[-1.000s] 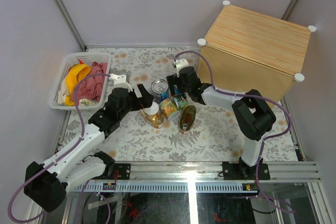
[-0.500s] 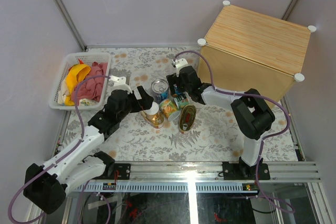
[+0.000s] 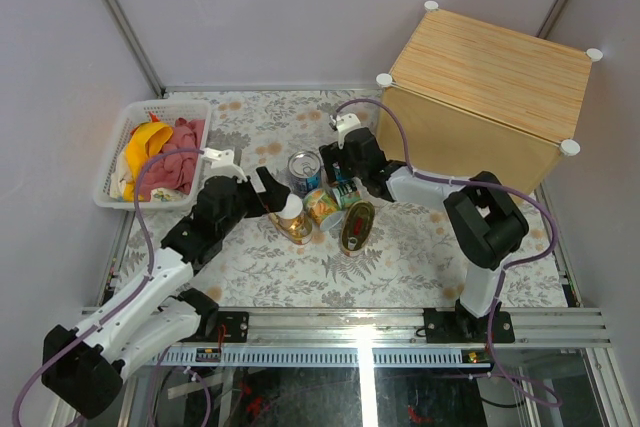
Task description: Place and organize the canned foods onto the counter
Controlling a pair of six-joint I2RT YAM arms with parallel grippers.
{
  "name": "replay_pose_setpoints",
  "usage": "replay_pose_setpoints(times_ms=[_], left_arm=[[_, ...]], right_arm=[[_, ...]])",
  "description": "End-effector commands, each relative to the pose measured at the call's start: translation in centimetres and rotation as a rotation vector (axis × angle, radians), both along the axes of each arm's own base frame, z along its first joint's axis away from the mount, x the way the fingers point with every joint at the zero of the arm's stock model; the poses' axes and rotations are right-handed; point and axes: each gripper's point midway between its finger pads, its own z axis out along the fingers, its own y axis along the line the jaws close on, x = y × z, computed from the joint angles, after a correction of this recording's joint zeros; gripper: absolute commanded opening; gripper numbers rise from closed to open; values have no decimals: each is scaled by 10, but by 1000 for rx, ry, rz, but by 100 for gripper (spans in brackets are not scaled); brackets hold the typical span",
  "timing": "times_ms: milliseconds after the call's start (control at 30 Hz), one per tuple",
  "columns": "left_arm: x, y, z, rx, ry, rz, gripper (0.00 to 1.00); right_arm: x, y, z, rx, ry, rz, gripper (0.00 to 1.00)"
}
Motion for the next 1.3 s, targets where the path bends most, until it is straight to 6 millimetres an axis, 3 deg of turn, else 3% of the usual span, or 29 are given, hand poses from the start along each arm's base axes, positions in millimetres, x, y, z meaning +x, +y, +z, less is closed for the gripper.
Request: replay_pose_setpoints(times_ms=[0, 367, 667, 1267], left_arm=[[-1, 0, 8, -13, -35, -16, 100], [-3, 0, 9, -9, -43, -28, 100], [-2, -3, 10, -12, -44, -36, 100], [-3, -8, 6, -38, -30, -49, 100]], right_arm=[[9, 12, 82, 108, -178, 0, 0], [-1, 17, 120, 78, -279, -3, 0], [-12, 16, 179, 106, -327, 4, 0], [-33, 4, 317, 122, -415, -31, 0]])
